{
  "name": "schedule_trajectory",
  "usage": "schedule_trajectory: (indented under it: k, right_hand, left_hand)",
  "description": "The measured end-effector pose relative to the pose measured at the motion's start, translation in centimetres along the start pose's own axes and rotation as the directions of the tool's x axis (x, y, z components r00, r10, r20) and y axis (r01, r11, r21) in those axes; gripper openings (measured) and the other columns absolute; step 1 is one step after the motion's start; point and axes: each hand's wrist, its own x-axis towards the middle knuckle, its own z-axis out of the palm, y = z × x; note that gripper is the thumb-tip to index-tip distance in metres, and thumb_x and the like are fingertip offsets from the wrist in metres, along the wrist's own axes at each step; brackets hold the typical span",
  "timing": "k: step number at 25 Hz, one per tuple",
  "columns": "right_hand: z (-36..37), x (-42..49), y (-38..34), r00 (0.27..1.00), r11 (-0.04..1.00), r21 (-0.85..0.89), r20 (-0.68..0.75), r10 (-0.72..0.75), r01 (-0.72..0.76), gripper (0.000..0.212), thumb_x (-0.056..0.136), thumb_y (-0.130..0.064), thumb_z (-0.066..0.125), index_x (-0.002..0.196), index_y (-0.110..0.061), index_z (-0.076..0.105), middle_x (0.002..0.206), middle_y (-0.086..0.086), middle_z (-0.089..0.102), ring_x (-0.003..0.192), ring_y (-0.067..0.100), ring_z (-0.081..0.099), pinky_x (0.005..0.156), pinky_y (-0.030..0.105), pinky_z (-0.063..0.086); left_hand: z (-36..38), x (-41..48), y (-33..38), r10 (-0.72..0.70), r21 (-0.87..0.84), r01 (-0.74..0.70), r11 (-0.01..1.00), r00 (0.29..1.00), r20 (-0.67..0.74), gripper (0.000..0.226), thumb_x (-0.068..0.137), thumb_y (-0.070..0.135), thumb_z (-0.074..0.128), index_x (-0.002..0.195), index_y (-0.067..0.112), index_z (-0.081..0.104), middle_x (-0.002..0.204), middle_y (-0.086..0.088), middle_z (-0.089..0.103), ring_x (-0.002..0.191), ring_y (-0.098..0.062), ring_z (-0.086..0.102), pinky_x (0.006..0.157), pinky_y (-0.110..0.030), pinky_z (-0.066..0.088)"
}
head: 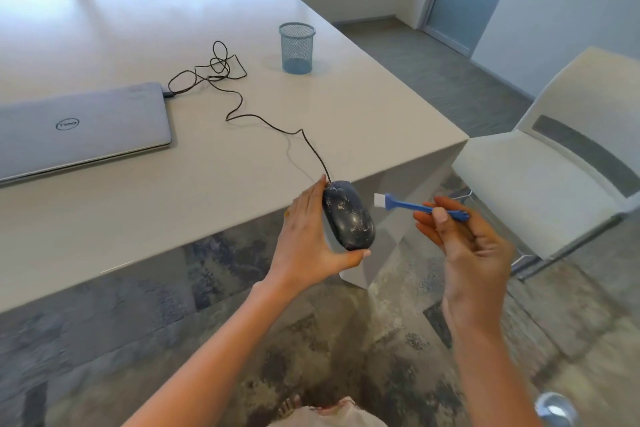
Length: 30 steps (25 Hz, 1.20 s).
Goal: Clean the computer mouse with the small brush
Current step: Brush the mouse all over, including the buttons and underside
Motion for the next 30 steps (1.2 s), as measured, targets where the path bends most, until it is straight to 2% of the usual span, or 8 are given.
schedule_trajectory:
  k: [3, 7, 12, 16, 20, 23, 26, 30]
  right_hand:
    - [-1.1, -1.6, 0.4, 0.999, 0.996, -0.077, 0.004, -0.043, 0.043, 0.016, 0.093, -0.015, 0.065, 0.097, -0.026, 0.075, 0.091, -0.009, 0.079, 0.083, 0.011, 0.076, 0.078, 0.020, 0.060]
    - [-3.0, -3.4, 0.9, 0.999, 0.988, -0.144, -0.005, -0.051, 0.050, 0.014, 0.093, -0.024, 0.063, 0.093, -0.033, 0.074, 0.091, -0.014, 0.078, 0.081, 0.006, 0.075, 0.074, 0.014, 0.057]
    - [-5.1, -4.8, 1.9, 1.000, 0.979, -0.204, -0.001, 0.014, -0.014, 0.013, 0.090, -0.029, 0.062, 0.092, -0.036, 0.073, 0.090, -0.012, 0.078, 0.082, 0.008, 0.076, 0.075, 0.017, 0.059]
    - [-6.4, -5.5, 2.6, 1.000, 0.982, -0.187, 0.000, 0.028, -0.027, 0.021, 0.091, -0.024, 0.062, 0.093, -0.041, 0.074, 0.092, -0.010, 0.078, 0.084, 0.010, 0.076, 0.078, 0.018, 0.059]
    - [-7.0, -6.1, 3.6, 0.999, 0.981, -0.186, -0.005, 0.048, -0.048, 0.018, 0.091, -0.019, 0.062, 0.095, -0.034, 0.073, 0.093, -0.009, 0.078, 0.084, 0.011, 0.076, 0.077, 0.017, 0.058]
    - [-7.2, -6.5, 4.6, 0.998, 0.975, -0.214, 0.020, 0.058, -0.053, 0.014, 0.091, -0.020, 0.062, 0.098, -0.027, 0.072, 0.094, -0.012, 0.078, 0.085, 0.011, 0.076, 0.079, 0.019, 0.058]
    - [-7.0, -6.6, 5.2, 0.993, 0.965, -0.259, 0.085, 0.078, -0.053, 0.015, 0.090, -0.026, 0.062, 0.100, -0.032, 0.071, 0.093, -0.019, 0.077, 0.085, 0.007, 0.075, 0.077, 0.017, 0.057]
    - [-6.8, -6.1, 6.1, 0.988, 0.958, -0.282, 0.121, 0.094, -0.057, 0.015, 0.092, -0.029, 0.062, 0.103, -0.031, 0.072, 0.092, -0.017, 0.077, 0.081, 0.006, 0.074, 0.074, 0.014, 0.056]
  left_hand:
    - [0.8, -0.5, 0.3, 0.004, -0.003, -0.004, 1.000, 1.000, -0.017, 0.126, 0.060, 0.057, 0.087, 0.157, 0.015, 0.018, 0.153, 0.001, 0.035, 0.141, -0.018, 0.032, 0.115, -0.046, 0.031]
    - [2.7, -2.1, 0.5, -0.008, -0.007, 0.008, 1.000, 1.000, -0.020, 0.124, 0.061, 0.053, 0.089, 0.155, 0.010, 0.021, 0.152, -0.002, 0.036, 0.140, -0.019, 0.032, 0.113, -0.051, 0.034]
    - [5.5, -3.9, 0.7, -0.014, 0.009, 0.015, 1.000, 1.000, -0.021, 0.124, 0.063, 0.053, 0.088, 0.156, 0.009, 0.019, 0.152, -0.006, 0.036, 0.140, -0.021, 0.033, 0.112, -0.052, 0.036]
    - [7.2, -4.7, 0.7, -0.037, -0.012, 0.037, 0.999, 0.999, -0.014, 0.127, 0.062, 0.052, 0.089, 0.157, 0.011, 0.014, 0.152, -0.007, 0.036, 0.139, -0.020, 0.032, 0.114, -0.047, 0.034]
    - [8.3, -5.2, 0.5, -0.054, -0.033, 0.054, 0.998, 0.998, -0.010, 0.133, 0.062, 0.051, 0.089, 0.158, 0.016, 0.005, 0.153, -0.003, 0.035, 0.139, -0.018, 0.032, 0.113, -0.038, 0.030]
    - [8.9, -5.5, 0.2, -0.070, -0.006, 0.070, 0.998, 0.998, -0.005, 0.136, 0.061, 0.051, 0.090, 0.159, 0.016, 0.002, 0.152, -0.002, 0.035, 0.138, -0.020, 0.035, 0.112, -0.040, 0.032]
    - [9.2, -5.8, 0.0, -0.086, 0.005, 0.086, 0.996, 0.996, 0.001, 0.137, 0.060, 0.053, 0.089, 0.159, 0.016, 0.002, 0.152, -0.003, 0.035, 0.139, -0.019, 0.033, 0.112, -0.039, 0.028]
    - [9.5, -5.9, -0.2, -0.106, 0.024, 0.106, 0.994, 0.994, 0.003, 0.137, 0.061, 0.056, 0.088, 0.158, 0.024, -0.003, 0.154, -0.004, 0.035, 0.141, -0.023, 0.033, 0.114, -0.052, 0.031]
